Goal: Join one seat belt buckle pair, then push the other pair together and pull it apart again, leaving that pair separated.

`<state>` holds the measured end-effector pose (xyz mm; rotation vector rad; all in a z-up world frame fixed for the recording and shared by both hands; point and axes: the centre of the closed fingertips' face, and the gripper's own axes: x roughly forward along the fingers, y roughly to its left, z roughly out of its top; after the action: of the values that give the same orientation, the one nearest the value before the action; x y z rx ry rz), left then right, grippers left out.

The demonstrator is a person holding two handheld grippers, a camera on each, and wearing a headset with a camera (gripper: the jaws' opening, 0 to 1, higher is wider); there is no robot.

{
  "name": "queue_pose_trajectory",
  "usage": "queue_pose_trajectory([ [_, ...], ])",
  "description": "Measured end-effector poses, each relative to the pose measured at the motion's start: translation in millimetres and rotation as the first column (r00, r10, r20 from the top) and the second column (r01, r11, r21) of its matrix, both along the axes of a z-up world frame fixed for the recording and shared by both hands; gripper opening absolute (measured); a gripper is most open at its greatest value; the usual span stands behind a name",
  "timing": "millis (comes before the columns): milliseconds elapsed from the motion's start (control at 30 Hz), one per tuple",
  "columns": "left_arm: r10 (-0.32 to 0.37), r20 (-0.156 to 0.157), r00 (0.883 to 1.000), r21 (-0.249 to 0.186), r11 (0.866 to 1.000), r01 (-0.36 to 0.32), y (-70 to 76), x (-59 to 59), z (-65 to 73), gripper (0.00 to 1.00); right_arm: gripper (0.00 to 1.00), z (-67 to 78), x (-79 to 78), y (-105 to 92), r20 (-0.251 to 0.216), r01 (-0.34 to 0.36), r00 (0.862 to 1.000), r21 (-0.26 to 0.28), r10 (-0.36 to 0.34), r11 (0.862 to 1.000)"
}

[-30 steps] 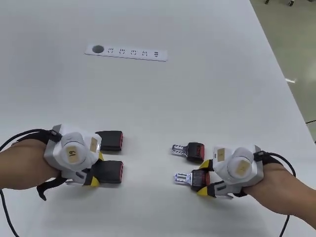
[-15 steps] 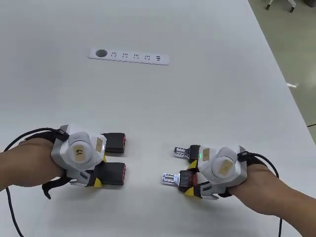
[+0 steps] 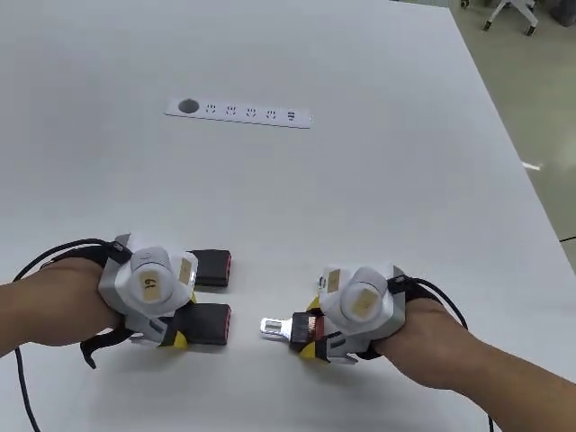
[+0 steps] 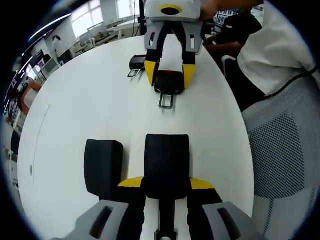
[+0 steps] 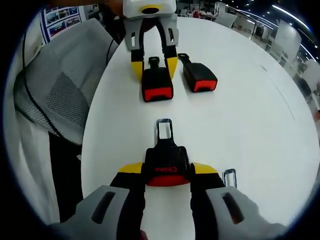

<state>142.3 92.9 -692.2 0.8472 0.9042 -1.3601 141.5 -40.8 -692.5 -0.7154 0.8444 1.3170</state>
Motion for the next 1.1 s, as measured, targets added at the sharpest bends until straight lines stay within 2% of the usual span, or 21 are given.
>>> queue_pose_trajectory([
  [600,-0.002,0.001,1.000,0.011,1.000,0.002,-0.7,-0.9,2.7,0.33,0.33,-1.1,3.5,43.5,0.001,-0.026,1.000,-0.005,0.026,1.000],
  [1100,0.005,-0.001,1.000,0.021,1.000,-0.005,0.1,-0.5,0.9,0.33,0.33,3.7,2.4,41.9,0.018,-0.047,0.999,-0.020,0.047,0.999],
])
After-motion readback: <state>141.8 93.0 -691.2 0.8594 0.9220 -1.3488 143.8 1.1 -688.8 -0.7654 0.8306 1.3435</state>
